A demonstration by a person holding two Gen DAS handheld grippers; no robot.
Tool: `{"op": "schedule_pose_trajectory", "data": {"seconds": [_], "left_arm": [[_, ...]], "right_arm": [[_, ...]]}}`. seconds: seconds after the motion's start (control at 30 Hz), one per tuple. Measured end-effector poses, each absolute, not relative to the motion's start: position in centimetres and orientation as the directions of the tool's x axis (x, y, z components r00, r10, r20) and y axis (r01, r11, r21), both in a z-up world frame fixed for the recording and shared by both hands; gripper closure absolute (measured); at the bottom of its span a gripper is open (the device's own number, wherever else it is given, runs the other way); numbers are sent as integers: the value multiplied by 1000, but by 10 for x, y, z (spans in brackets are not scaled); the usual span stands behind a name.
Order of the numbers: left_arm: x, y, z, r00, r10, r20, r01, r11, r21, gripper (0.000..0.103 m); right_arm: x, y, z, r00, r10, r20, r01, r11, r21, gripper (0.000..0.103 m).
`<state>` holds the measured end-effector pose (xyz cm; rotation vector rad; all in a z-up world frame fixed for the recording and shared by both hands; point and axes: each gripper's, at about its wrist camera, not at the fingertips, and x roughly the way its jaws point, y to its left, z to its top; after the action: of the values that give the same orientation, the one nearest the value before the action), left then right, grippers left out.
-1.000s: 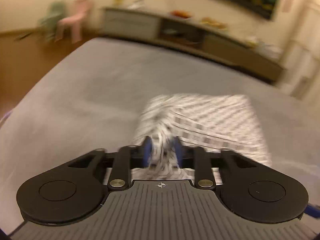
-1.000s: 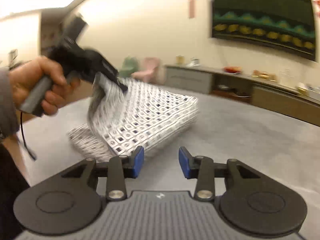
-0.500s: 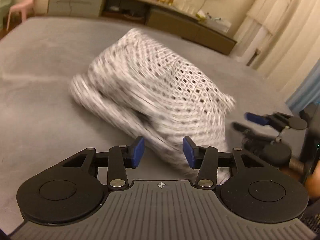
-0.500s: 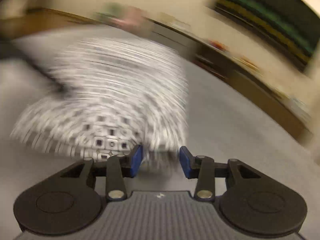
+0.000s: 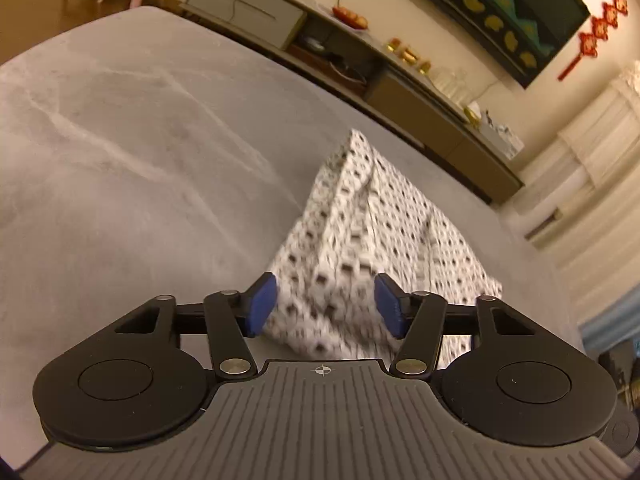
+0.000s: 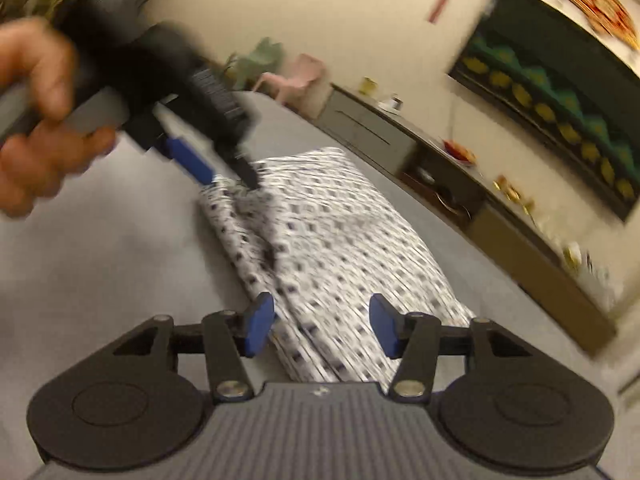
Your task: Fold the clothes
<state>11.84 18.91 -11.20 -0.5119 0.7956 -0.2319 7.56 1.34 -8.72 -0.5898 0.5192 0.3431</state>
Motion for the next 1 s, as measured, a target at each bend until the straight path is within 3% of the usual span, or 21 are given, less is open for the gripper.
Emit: {"op": "schedule_pose_trajectory", "data": {"seconds": [0.1, 0.17, 0.2, 0.23, 0.27, 0.3, 0.43, 0.53, 0.7, 0.73, 0.77, 0.8, 0.83, 1.0], "left_arm": [[133, 182, -117, 674, -374, -637, 40, 880, -474, 44], [140, 173, -122, 667, -362, -651, 64, 899, -434, 46], [142, 168, -124, 664, -357, -657, 78, 907, -413, 52], [144, 166, -121, 662, -359, -658, 101, 913, -396, 72], [146, 163, -118, 661, -361, -658, 124, 917, -379, 84], [147, 162, -113, 657, -389, -645, 156, 908, -388, 103], [139, 184, -87, 654, -499, -569, 198, 838, -509, 103], [136, 218, -84, 664, -511, -546, 138, 801, -582, 103], [130, 233, -105, 617, -482, -622, 79, 824, -561, 103], [123, 232, -103, 613, -494, -616, 97, 821, -562, 102], [117, 230, -100, 605, -512, -610, 118, 815, -567, 91], [109, 229, -99, 597, -533, -599, 133, 803, -581, 66], [100, 228, -97, 589, -554, -588, 147, 790, -595, 49], [67, 223, -97, 615, -579, -536, 111, 737, -667, 44]], "right_arm": [[90, 38, -92, 825, 154, -543, -462, 738, -493, 51], [102, 52, -101, 835, 123, -537, -460, 693, -556, 51], [109, 58, -107, 837, 108, -536, -460, 669, -584, 54], [116, 62, -112, 832, 97, -546, -468, 650, -599, 61], [121, 63, -114, 823, 94, -560, -476, 650, -592, 93], [126, 64, -115, 814, 91, -574, -484, 653, -582, 100], [119, 42, -79, 799, 206, -565, -478, 787, -389, 100], [111, 17, -61, 746, 305, -592, -499, 844, -195, 100], [98, 31, -93, 725, 267, -635, -548, 782, -296, 99], [96, 35, -98, 738, 248, -628, -542, 772, -333, 99], [95, 37, -101, 755, 232, -614, -529, 769, -360, 99], [94, 37, -99, 766, 227, -601, -513, 779, -361, 99], [95, 35, -95, 772, 231, -591, -499, 797, -340, 99], [109, 15, -76, 764, 269, -586, -429, 891, -151, 98]]}}
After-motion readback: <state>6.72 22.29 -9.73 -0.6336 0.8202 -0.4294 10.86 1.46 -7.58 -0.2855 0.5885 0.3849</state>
